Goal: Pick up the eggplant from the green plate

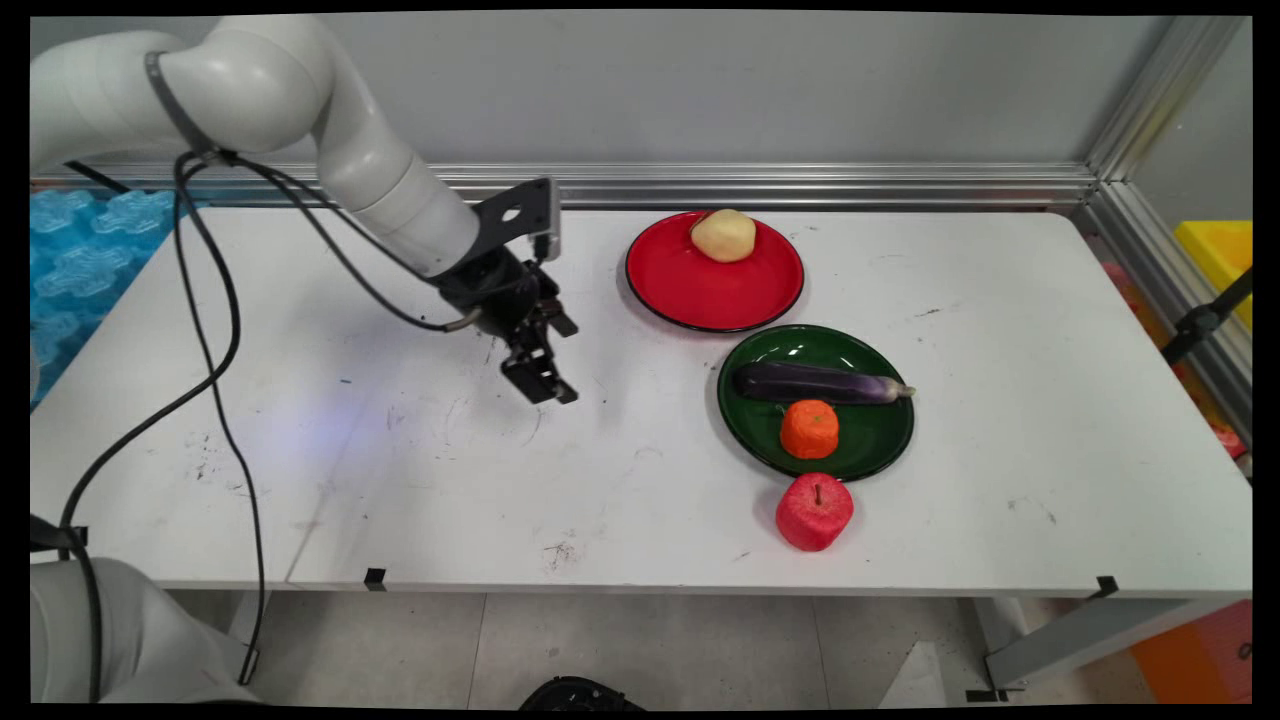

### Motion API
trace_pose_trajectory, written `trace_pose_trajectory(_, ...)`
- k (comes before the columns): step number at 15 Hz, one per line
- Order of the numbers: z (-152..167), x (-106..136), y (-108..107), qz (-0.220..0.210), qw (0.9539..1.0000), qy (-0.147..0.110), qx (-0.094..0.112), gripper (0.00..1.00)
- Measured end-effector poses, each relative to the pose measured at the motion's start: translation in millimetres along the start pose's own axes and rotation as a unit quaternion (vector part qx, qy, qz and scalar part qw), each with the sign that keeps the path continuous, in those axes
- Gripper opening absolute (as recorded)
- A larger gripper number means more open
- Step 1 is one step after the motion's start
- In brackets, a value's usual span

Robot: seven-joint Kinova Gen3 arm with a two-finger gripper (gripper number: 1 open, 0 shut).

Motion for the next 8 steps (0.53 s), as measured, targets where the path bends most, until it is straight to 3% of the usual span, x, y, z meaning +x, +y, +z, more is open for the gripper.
trace_pose_trajectory(8,27.8,86.1,-14.5,0.012,0.9974,0.071,-0.005,1.00)
